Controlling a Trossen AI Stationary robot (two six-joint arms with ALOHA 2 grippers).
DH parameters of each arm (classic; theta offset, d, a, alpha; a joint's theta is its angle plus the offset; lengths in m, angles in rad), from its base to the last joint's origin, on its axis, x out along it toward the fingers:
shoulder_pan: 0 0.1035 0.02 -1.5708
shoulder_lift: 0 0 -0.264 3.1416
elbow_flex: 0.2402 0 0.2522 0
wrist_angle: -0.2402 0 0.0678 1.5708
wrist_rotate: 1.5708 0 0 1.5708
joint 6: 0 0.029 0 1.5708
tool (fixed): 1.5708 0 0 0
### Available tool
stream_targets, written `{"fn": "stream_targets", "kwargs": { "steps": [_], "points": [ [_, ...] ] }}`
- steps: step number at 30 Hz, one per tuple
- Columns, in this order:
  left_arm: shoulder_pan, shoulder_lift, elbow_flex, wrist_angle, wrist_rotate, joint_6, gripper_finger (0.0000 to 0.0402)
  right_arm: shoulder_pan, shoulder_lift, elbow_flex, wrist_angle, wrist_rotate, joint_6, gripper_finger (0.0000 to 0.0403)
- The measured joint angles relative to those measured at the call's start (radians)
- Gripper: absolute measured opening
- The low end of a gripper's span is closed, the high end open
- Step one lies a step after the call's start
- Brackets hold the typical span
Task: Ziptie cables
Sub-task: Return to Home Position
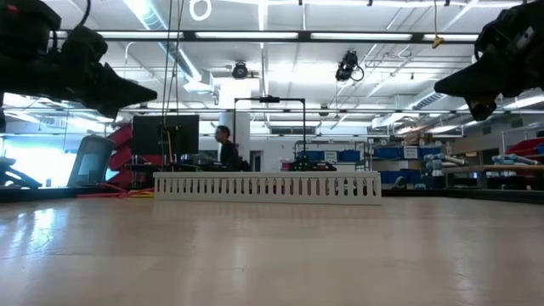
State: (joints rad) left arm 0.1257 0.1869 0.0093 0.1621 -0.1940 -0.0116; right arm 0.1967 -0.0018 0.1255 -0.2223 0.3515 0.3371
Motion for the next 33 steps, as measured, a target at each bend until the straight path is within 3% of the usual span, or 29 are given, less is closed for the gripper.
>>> {"fn": "stream_targets", "kwargs": {
  "steps": [5, 15, 19, 33],
  "points": [
    [-0.005, -0.183, 0.001, -0.125, 0.001, 0.004, 0.0, 0.001, 0.004, -0.03, 0.079, -0.01, -0.033, 0.0],
    [-0.024, -0.186, 0.022, -0.18, 0.005, 0.006, 0.0, 0.001, 0.005, -0.083, 0.192, -0.01, -0.136, 0.0],
    [-0.024, -0.187, 0.02, -0.182, 0.055, 0.008, 0.0, 0.0, 0.005, -0.116, 0.285, -0.011, -0.214, 0.0],
    [-0.022, -0.179, 0.02, -0.191, 0.049, 0.029, 0.0011, -0.008, 0.049, -0.116, 0.285, -0.004, -0.252, 0.0]
  ]
}}
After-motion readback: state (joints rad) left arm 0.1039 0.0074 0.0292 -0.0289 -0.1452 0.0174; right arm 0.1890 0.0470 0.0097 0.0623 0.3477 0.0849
